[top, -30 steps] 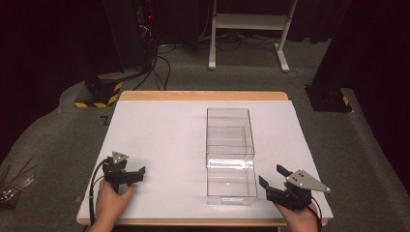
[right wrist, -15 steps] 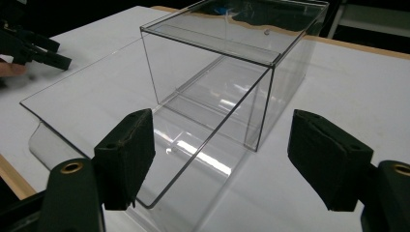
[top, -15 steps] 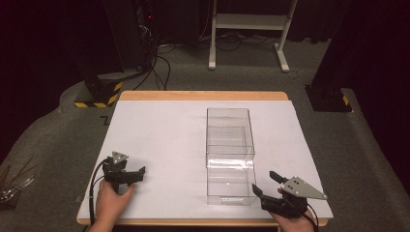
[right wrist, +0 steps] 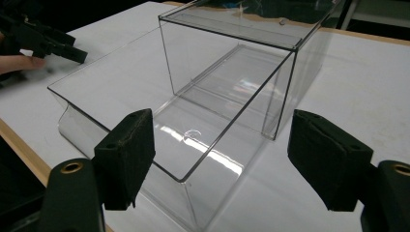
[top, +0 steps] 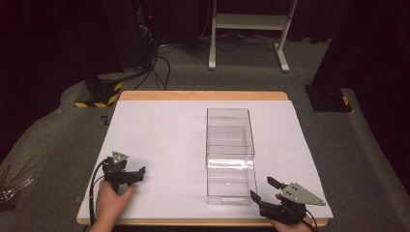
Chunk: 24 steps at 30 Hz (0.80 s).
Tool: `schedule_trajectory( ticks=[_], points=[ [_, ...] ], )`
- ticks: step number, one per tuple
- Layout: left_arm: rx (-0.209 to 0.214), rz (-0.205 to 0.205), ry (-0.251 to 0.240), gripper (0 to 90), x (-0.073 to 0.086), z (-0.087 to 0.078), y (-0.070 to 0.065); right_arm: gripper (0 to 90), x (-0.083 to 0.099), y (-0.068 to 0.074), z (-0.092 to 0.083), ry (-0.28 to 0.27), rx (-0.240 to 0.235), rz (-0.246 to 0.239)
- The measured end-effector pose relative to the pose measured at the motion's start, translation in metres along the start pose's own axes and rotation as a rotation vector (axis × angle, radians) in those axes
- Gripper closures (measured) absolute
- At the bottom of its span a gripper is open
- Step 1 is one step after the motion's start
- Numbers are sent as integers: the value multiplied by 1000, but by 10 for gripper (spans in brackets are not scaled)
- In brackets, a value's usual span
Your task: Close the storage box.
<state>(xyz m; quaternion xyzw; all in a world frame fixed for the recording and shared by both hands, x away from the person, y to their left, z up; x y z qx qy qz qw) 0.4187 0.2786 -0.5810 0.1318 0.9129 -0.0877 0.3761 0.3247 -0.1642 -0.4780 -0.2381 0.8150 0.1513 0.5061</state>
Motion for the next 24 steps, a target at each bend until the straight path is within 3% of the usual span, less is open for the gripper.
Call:
schedule_trajectory(
  ticks=[7, 24],
  points=[
    [0, -1, -1, 12, 0, 0, 0, 253, 7, 7, 1, 16, -21, 3],
    [0, -1, -1, 13, 0, 0, 0, 230, 9, 6, 10, 25, -41, 11]
  ],
)
Point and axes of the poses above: each handheld gripper's, and its own axes: z roughly forward along the jaws, x roughly out of its underside, y roughly to its left, the point moved 10 cm from there along z, roughly forward along the jaws, and after that the axes turned 6 degrees about x, right-handed, at the moved point
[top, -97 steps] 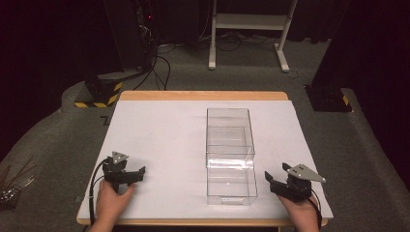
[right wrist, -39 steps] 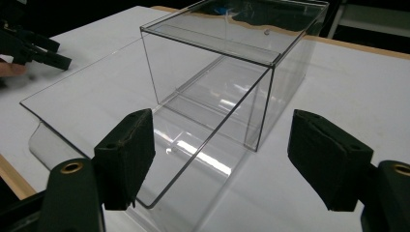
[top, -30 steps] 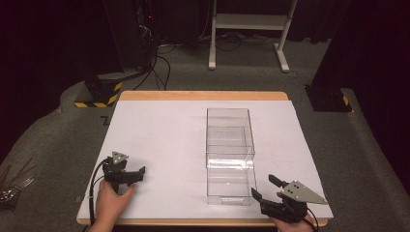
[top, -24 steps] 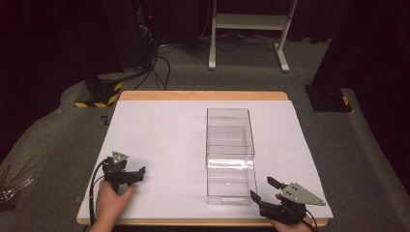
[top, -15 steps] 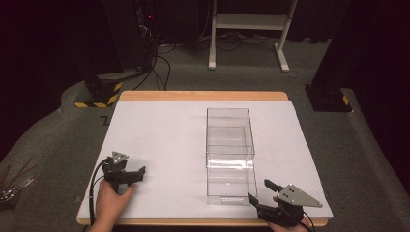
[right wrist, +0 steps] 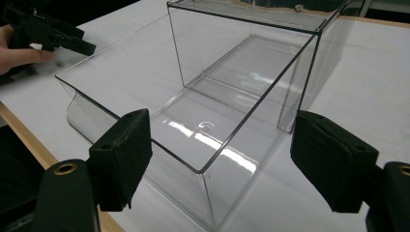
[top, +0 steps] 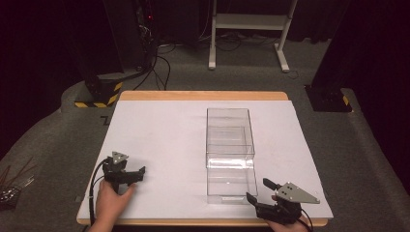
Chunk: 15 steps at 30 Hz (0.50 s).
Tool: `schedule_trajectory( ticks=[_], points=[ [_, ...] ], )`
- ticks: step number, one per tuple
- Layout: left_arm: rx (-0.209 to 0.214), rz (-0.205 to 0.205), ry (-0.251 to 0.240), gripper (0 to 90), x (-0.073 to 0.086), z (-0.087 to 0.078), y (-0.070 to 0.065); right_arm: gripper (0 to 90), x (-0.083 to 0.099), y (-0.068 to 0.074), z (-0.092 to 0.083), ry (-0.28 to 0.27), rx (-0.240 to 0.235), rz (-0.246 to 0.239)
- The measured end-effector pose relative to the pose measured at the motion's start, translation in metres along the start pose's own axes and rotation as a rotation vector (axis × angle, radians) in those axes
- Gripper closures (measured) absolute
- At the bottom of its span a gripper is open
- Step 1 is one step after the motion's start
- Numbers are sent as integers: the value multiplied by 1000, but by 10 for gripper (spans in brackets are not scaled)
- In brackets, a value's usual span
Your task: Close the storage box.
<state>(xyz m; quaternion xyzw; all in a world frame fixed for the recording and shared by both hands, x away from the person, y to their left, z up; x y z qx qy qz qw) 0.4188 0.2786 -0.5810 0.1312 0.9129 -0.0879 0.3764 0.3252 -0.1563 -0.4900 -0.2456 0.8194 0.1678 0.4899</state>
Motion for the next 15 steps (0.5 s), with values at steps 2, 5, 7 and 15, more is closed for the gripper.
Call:
schedule_trajectory(
  ticks=[2, 5, 7, 15],
  points=[
    [0, 0, 0, 12, 0, 0, 0, 231, -1, -1, 1, -2, 3, -3],
    [0, 0, 0, 12, 0, 0, 0, 231, -2, -1, 2, -1, 5, -3],
    [0, 0, 0, 12, 0, 0, 0, 231, -3, -2, 4, -2, 8, -3],
    [0, 0, 0, 12, 0, 0, 0, 234, -8, -6, 10, -14, 22, -5]
  ],
)
Point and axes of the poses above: each handheld gripper's, and its own axes: z roughly forward along the jaws, x roughly out of its underside, y roughly to its left, the point moved 10 cm from there along z, roughly forward along the jaws, and after that the axes turned 6 degrees about x, right-handed, at the moved point
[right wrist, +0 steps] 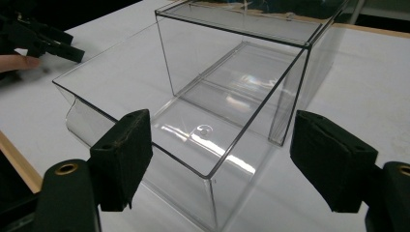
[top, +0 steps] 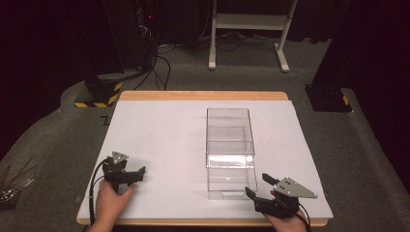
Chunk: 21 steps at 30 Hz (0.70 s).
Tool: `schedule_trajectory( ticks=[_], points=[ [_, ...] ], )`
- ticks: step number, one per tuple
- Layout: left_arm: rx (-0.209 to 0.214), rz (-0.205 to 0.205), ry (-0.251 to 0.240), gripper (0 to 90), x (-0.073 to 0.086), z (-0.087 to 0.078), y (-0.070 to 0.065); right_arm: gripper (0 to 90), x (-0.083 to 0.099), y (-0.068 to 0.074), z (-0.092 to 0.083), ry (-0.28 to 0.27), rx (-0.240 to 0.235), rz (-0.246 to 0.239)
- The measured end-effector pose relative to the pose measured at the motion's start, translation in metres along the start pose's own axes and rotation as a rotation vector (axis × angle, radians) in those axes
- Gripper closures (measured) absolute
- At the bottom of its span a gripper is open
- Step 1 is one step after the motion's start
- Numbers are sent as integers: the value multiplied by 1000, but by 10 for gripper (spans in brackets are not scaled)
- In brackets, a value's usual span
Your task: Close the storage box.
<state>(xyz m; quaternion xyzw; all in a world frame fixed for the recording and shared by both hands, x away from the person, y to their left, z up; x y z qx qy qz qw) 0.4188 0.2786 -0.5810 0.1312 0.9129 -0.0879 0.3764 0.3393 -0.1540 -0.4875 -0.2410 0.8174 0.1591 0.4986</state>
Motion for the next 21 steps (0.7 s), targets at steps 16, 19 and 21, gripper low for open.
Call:
schedule_trajectory(
  ticks=[16, 19, 21],
  points=[
    [0, 0, 0, 12, 0, 0, 0, 252, 15, 5, 0, 28, -3, 7],
    [0, 0, 0, 12, 0, 0, 0, 254, 20, 4, 3, 43, 3, 0],
    [0, 0, 0, 12, 0, 0, 0, 247, 22, 4, 7, 54, 3, 2]
  ],
)
Point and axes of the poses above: each handheld gripper's, and its own axes: z roughly forward along the jaws, x roughly out of its underside, y roughly to its left, the point moved 10 cm from there along z, roughly forward along the jaws, and after that the axes turned 6 degrees about x, right-handed, at the moved point
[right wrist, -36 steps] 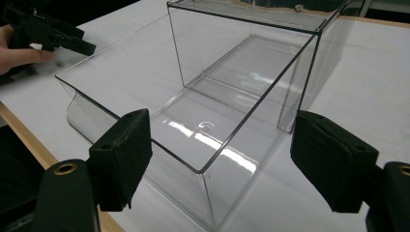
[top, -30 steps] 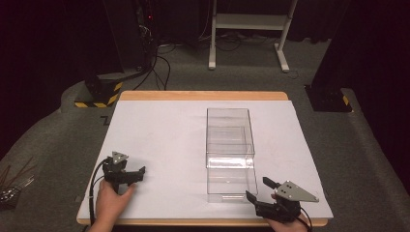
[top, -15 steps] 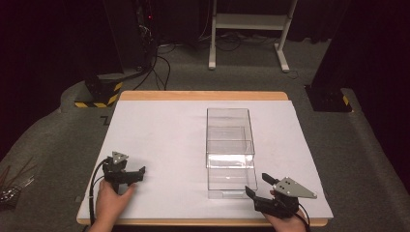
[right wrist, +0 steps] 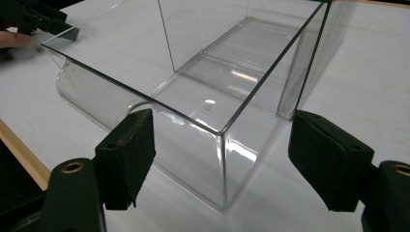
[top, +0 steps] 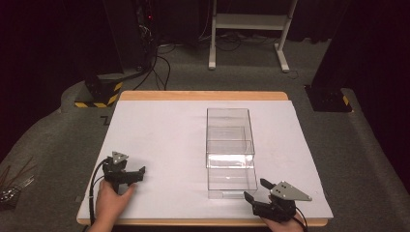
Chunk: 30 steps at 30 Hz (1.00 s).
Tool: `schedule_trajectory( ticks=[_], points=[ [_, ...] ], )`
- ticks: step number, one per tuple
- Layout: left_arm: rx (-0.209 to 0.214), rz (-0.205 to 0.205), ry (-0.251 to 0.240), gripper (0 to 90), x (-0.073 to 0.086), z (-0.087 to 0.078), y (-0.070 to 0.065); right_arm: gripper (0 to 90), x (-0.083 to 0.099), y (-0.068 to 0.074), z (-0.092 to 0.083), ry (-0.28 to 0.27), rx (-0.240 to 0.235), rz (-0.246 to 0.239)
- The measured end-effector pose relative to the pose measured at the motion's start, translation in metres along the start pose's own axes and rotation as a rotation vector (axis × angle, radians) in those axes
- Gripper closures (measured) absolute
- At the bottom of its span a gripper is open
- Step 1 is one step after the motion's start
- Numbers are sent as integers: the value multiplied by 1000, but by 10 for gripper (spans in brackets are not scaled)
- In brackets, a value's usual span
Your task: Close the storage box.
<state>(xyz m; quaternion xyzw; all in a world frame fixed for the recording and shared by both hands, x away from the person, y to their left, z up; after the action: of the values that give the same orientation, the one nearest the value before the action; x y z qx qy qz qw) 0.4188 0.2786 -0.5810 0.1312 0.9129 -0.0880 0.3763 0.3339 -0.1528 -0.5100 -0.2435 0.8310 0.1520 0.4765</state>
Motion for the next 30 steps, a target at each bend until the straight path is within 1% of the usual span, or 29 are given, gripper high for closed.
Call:
schedule_trajectory(
  ticks=[2, 7, 11, 16, 17, 22, 30],
  points=[
    [0, 0, 0, 12, 0, 0, 0, 242, 1, 1, 3, 7, -7, 1],
    [0, 0, 0, 13, 0, 0, 0, 233, -1, 2, 8, 8, -6, -6],
    [1, 0, 1, 12, 0, 0, 0, 223, -4, 1, 12, 2, 1, -13],
    [0, 0, 0, 12, 0, 0, 0, 215, -5, 0, 17, 8, 11, -15],
    [0, 0, 0, 12, 0, 0, 0, 215, -5, 0, 18, 9, 14, -19],
    [0, 1, 0, 12, 0, 0, 0, 214, -5, -3, 21, 20, 24, -10],
    [0, 0, 0, 12, 0, 0, 0, 209, -7, -6, 25, 27, 29, -13]
  ],
)
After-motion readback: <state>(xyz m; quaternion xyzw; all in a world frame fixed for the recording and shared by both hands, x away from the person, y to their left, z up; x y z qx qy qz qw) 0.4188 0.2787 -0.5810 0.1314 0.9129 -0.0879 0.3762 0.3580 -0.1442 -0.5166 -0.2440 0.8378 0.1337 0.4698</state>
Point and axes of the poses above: each handheld gripper's, and its own axes: z roughly forward along the jaws, x roughly out of its underside, y roughly to its left, the point moved 10 cm from there along z, roughly forward along the jaws, and after that the axes turned 6 degrees about x, right-handed, at the moved point
